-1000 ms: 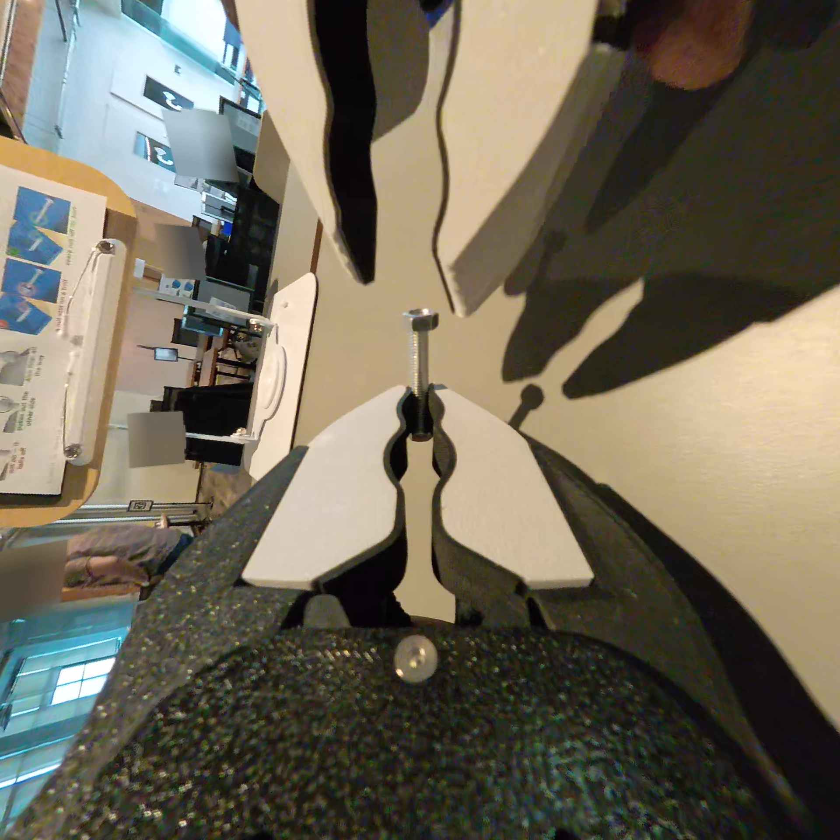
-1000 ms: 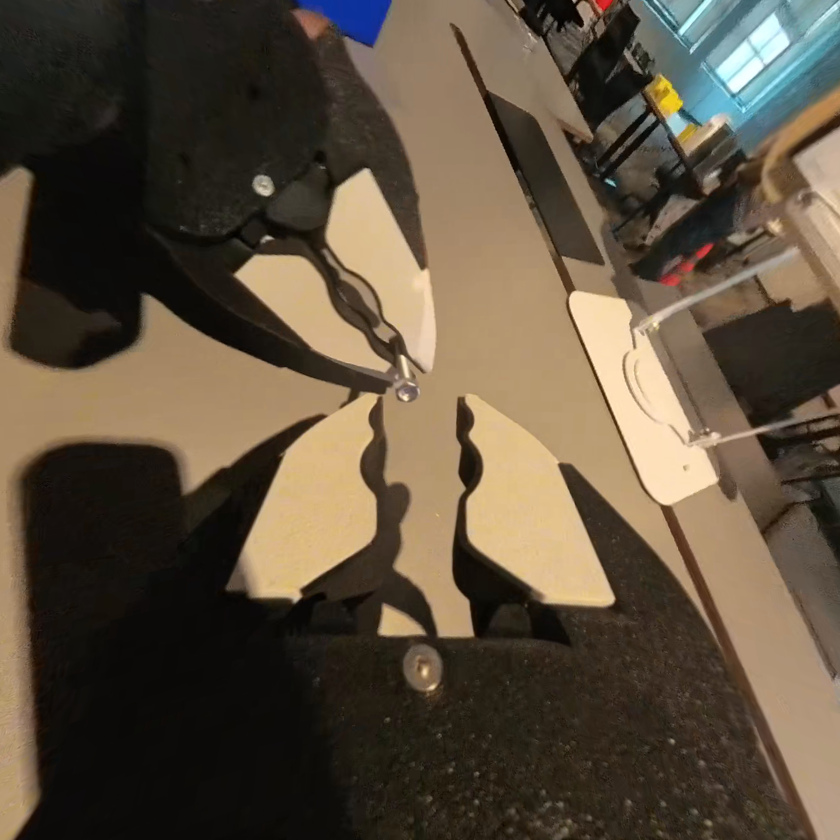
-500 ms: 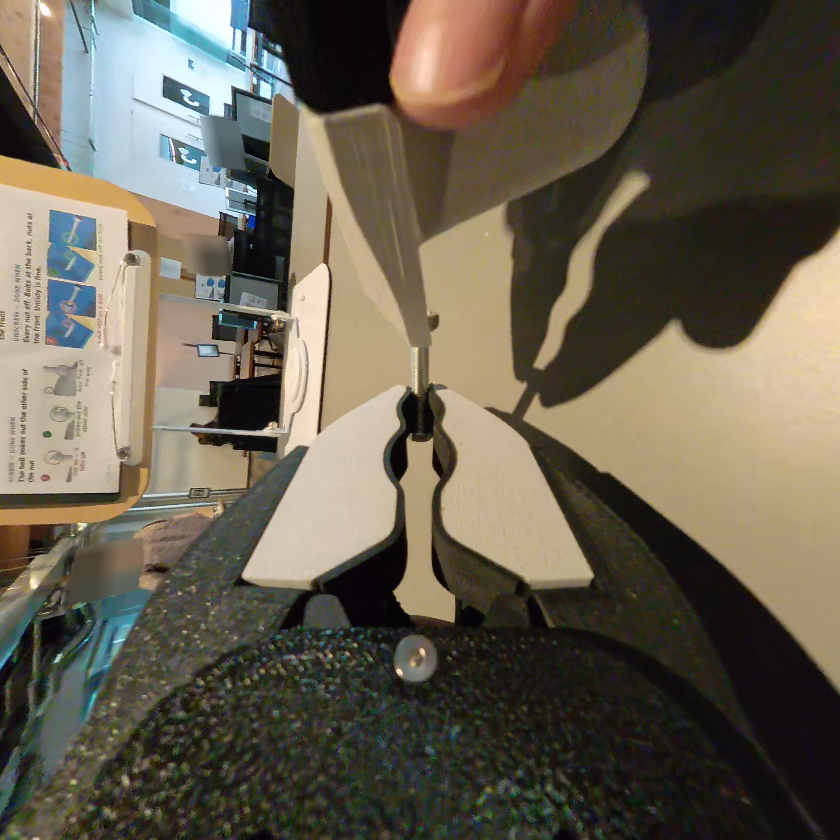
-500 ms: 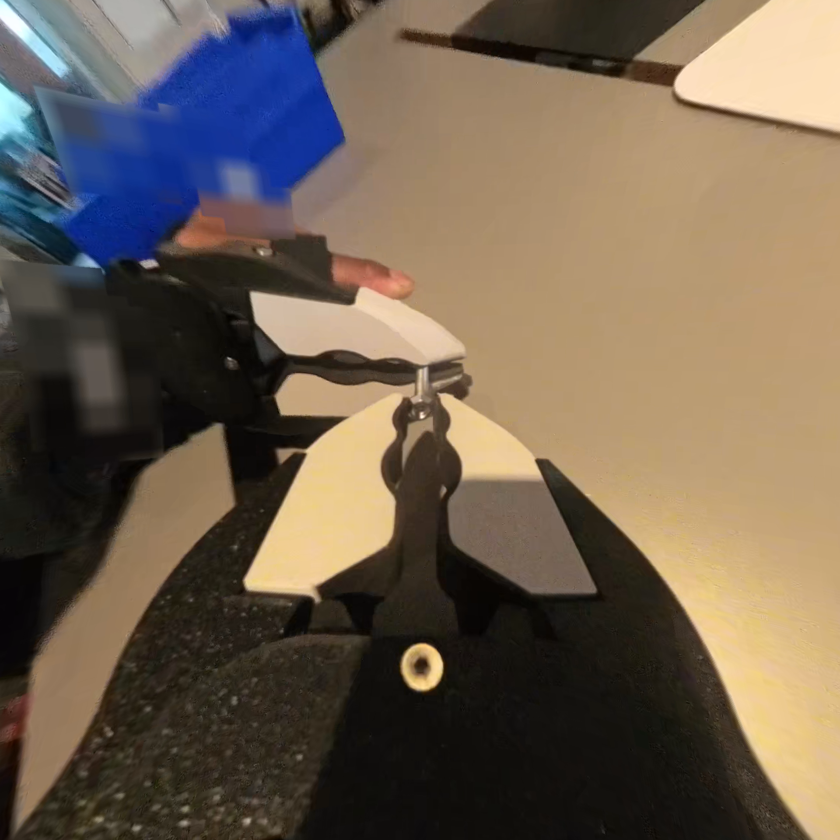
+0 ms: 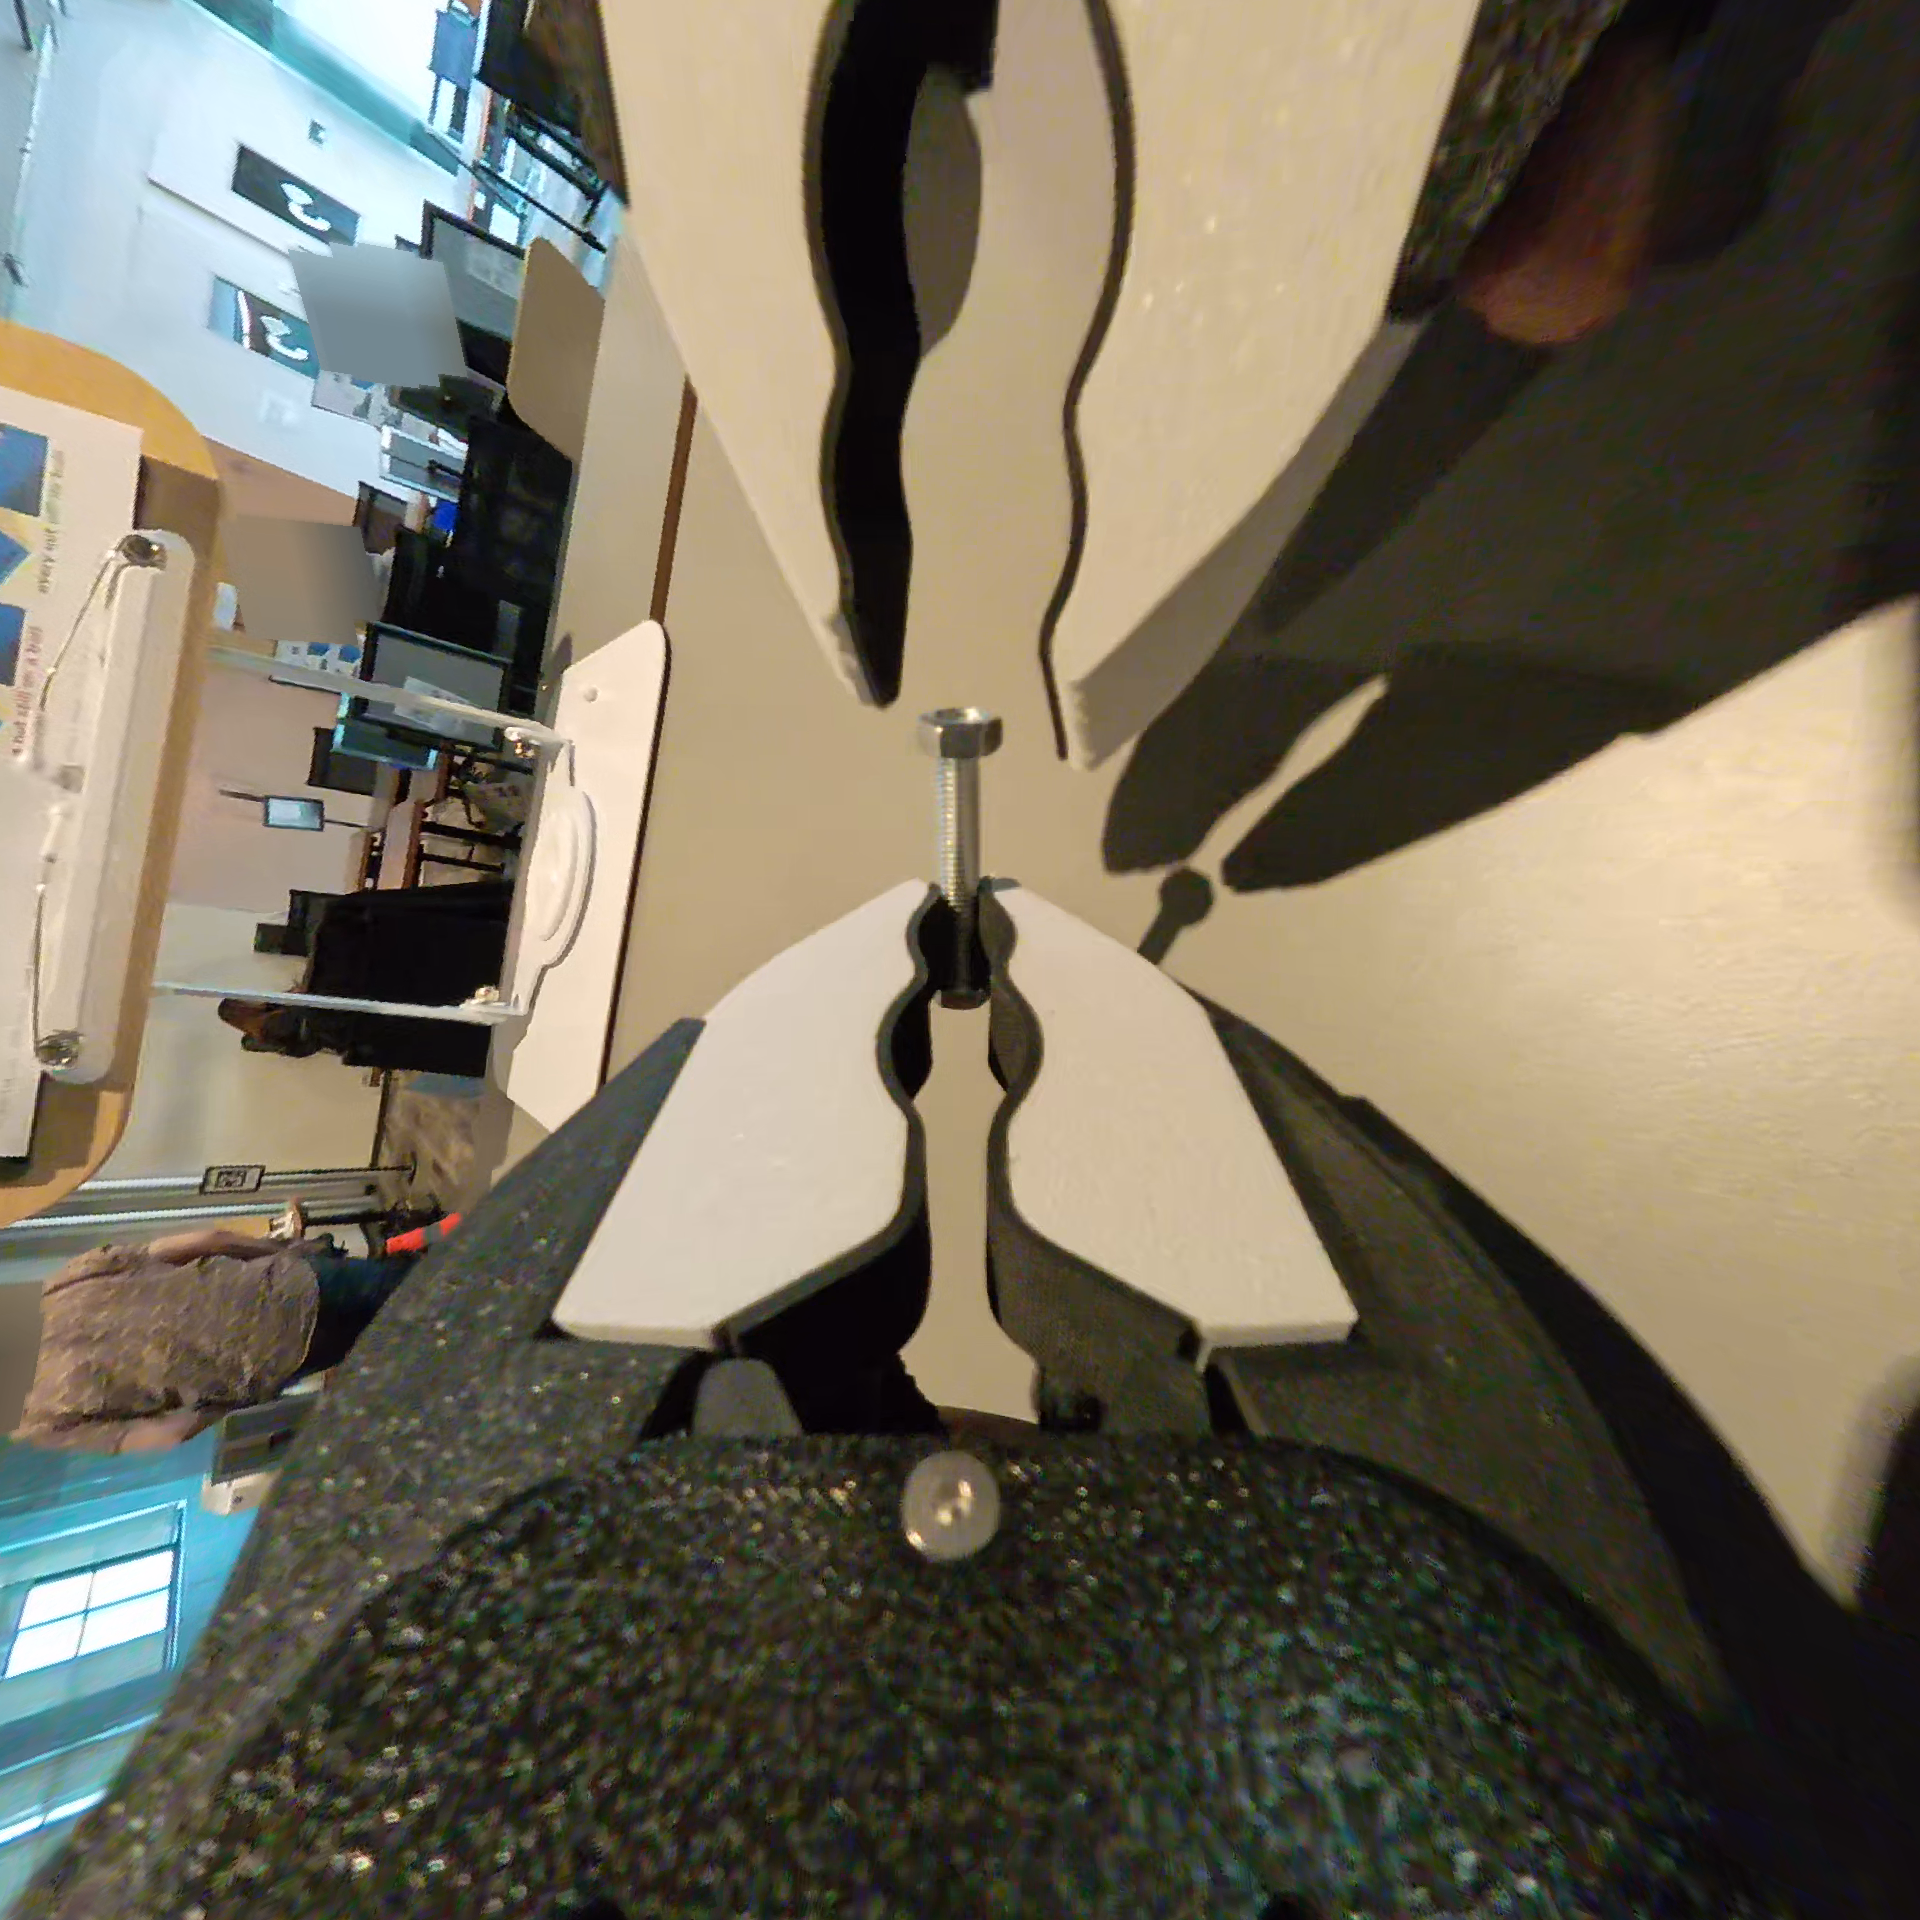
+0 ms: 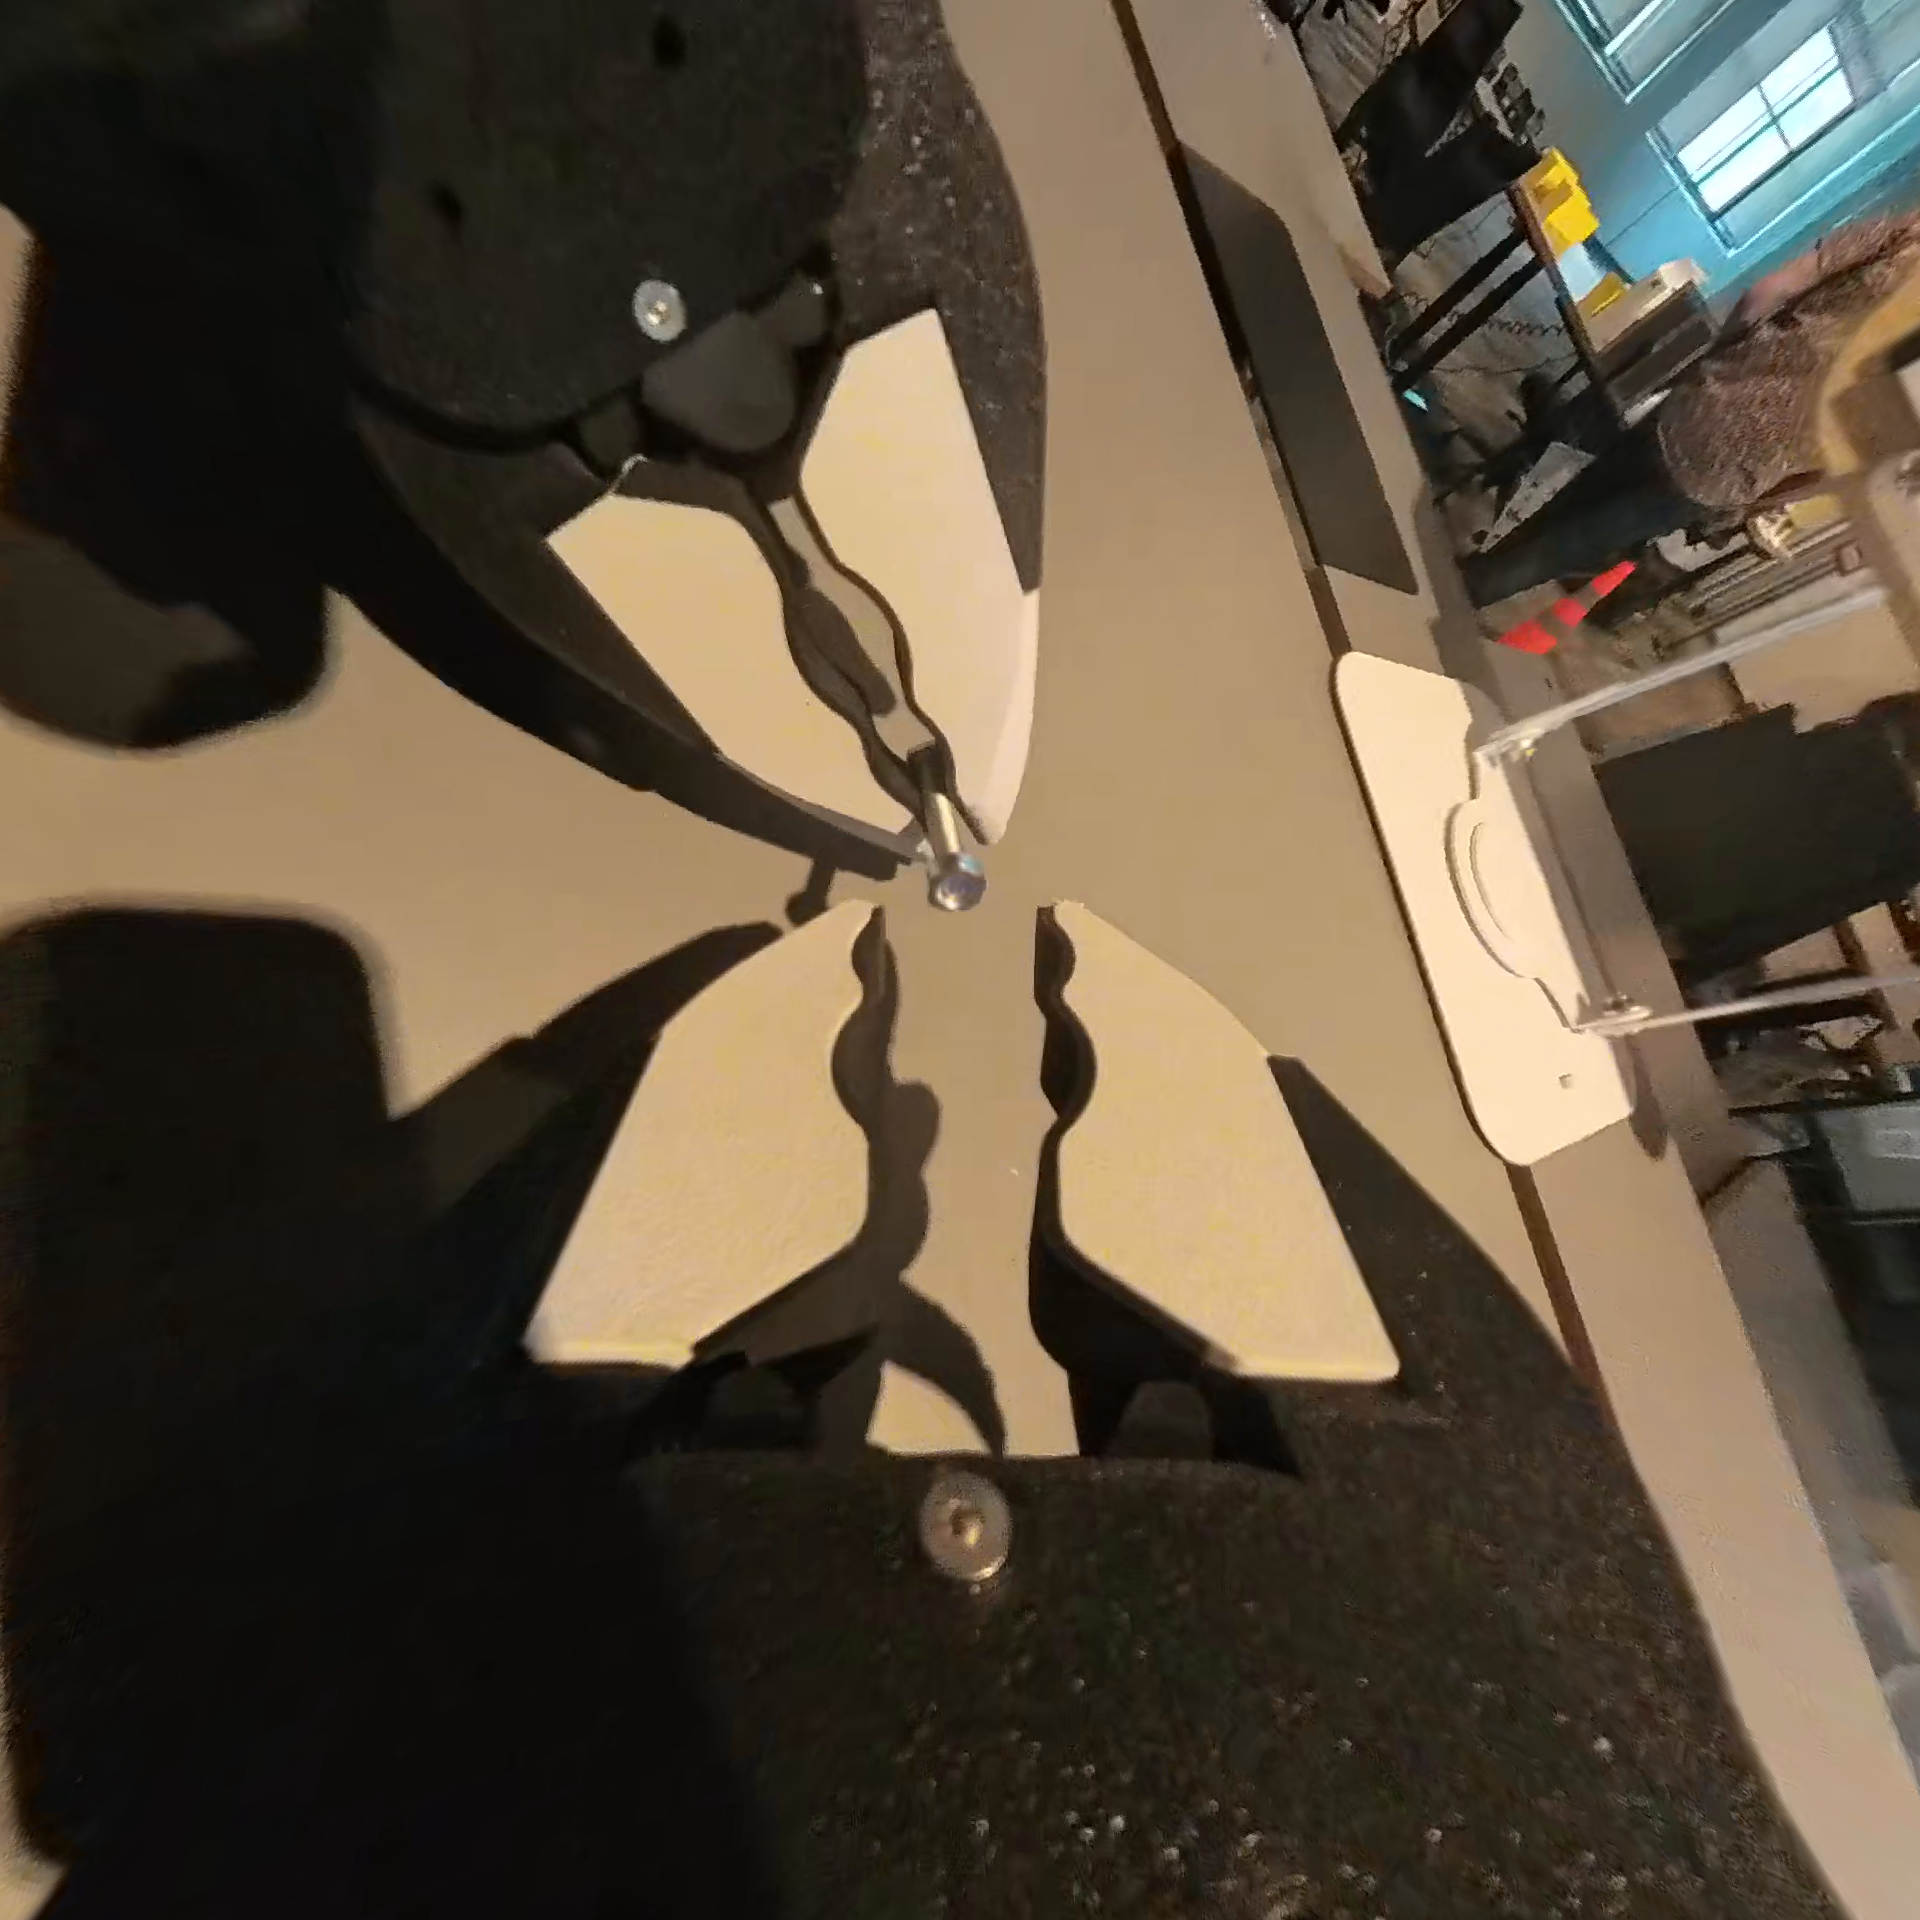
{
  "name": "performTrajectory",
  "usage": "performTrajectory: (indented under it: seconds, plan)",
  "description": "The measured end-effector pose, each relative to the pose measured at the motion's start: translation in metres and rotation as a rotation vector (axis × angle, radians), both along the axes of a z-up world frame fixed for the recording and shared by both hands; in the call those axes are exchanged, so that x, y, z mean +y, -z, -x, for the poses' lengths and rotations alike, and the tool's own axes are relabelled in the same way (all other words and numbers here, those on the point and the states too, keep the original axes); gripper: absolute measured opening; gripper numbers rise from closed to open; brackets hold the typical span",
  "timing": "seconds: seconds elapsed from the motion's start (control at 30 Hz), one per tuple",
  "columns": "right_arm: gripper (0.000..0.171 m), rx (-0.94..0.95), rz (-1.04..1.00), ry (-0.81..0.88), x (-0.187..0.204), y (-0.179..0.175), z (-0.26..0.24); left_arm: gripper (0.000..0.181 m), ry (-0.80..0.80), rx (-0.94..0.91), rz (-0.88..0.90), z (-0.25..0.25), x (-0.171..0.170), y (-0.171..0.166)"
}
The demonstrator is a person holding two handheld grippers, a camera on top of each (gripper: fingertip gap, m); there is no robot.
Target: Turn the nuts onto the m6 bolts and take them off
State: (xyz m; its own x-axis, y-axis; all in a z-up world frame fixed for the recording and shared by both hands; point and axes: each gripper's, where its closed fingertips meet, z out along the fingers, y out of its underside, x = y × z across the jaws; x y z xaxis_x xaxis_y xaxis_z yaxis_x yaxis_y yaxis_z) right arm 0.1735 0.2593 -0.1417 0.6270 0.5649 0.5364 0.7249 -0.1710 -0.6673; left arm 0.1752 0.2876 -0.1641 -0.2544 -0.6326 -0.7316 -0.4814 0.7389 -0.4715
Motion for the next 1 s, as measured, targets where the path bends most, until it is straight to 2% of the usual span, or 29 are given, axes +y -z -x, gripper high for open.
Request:
performTrajectory:
  seconds: [0.17, 0.23, 0.3, 0.4, 0.43, 0.5, 0.57, 0.67, 0.8, 1.0]
  plan:
    - [0.01, -0.03, 0.016, -0.016, -0.001, 0.008, 0.004, 0.005, 0.029, 0.023, -0.001, 0.0, -0.006, 0.004]
    - [0.01, 0.019, 0.067, 0.025, 0.001, 0.012, 0.004, 0.005, 0.019, 0.034, -0.049, 0.001, -0.002, 0.006]
    - [0.01, 0.17, 0.169, 0.098, 0.003, 0.015, 0.005, 0.005, 0.001, 0.046, -0.116, 0.001, 0.003, 0.005]
    - [0.01, 0.542, 0.381, 0.217, 0.002, 0.018, 0.009, 0.005, -0.009, 0.062, -0.196, 0.002, 0.006, 0.005]
    - [0.011, 0.646, 0.426, 0.225, 0.001, 0.017, 0.01, 0.006, -0.01, 0.06, -0.191, 0.001, 0.006, 0.005]
    - [0.011, 0.728, 0.446, 0.178, 0.0, 0.014, 0.011, 0.005, -0.013, 0.031, -0.144, -0.001, 0.004, 0.002]
    - [0.03, 0.673, 0.389, 0.129, 0.002, 0.01, 0.007, 0.006, -0.027, 0.017, -0.112, -0.001, 0.005, -0.001]
    - [0.042, 0.415, 0.202, 0.065, 0.003, 0.006, -0.003, 0.006, -0.029, 0.012, -0.055, 0.0, 0.006, 0.001]
    - [0.042, 0.104, -0.011, -0.012, 0.001, -0.002, -0.001, 0.005, -0.014, 0.011, 0.003, 0.001, 0.003, 0.002]
    - [0.028, 0.04, -0.057, -0.046, -0.001, -0.004, 0.004, 0.006, 0.023, 0.029, 0.025, 0.001, -0.004, 0.006]
